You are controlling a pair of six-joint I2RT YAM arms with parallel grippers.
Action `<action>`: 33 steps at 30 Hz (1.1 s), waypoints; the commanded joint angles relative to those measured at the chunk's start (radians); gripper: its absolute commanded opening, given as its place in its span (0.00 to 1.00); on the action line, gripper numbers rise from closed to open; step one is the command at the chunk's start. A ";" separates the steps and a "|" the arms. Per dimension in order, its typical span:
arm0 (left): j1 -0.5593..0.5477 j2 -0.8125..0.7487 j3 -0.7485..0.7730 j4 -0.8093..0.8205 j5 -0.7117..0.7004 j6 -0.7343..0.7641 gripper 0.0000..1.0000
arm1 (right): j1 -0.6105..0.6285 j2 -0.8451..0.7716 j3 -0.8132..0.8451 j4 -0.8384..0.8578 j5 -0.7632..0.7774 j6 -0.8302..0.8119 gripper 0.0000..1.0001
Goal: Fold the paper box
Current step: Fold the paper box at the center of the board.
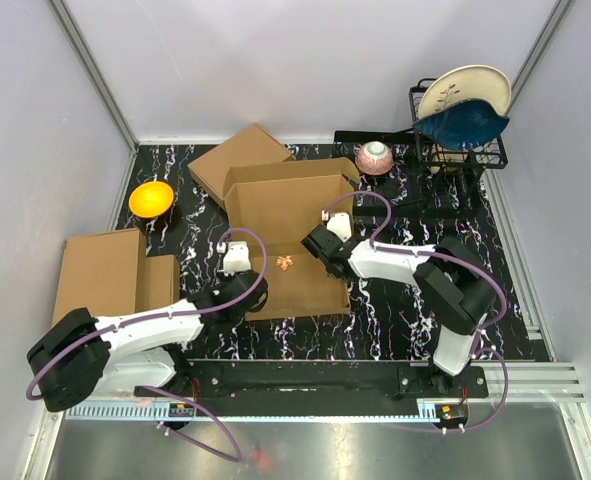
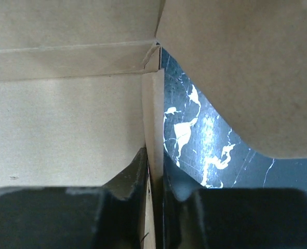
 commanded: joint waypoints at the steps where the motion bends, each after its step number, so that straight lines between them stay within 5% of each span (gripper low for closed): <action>1: -0.005 0.001 0.001 0.021 0.000 -0.003 0.00 | -0.012 0.057 0.031 0.010 0.056 -0.038 0.07; 2: -0.005 0.001 0.001 0.022 0.000 -0.004 0.00 | -0.012 0.061 0.032 0.007 0.059 -0.038 0.00; 21: -0.005 0.013 0.002 0.031 0.003 -0.001 0.00 | 0.027 0.175 0.058 -0.143 0.102 0.026 0.00; 23: -0.007 0.009 0.002 0.028 0.000 -0.001 0.00 | 0.025 0.112 0.054 -0.149 0.085 0.037 0.11; 25: -0.005 0.000 0.001 0.022 -0.005 -0.003 0.00 | 0.025 0.027 0.051 -0.154 0.070 0.049 0.40; 26: -0.005 -0.002 -0.001 0.021 -0.006 -0.003 0.00 | 0.024 0.000 0.054 -0.154 0.065 0.051 0.47; 29: -0.007 -0.006 -0.004 0.019 -0.008 -0.004 0.00 | 0.022 -0.060 0.084 -0.198 0.052 0.058 0.60; 33: -0.007 -0.006 -0.003 0.019 -0.008 -0.009 0.00 | 0.024 -0.112 0.086 -0.226 0.012 0.068 0.63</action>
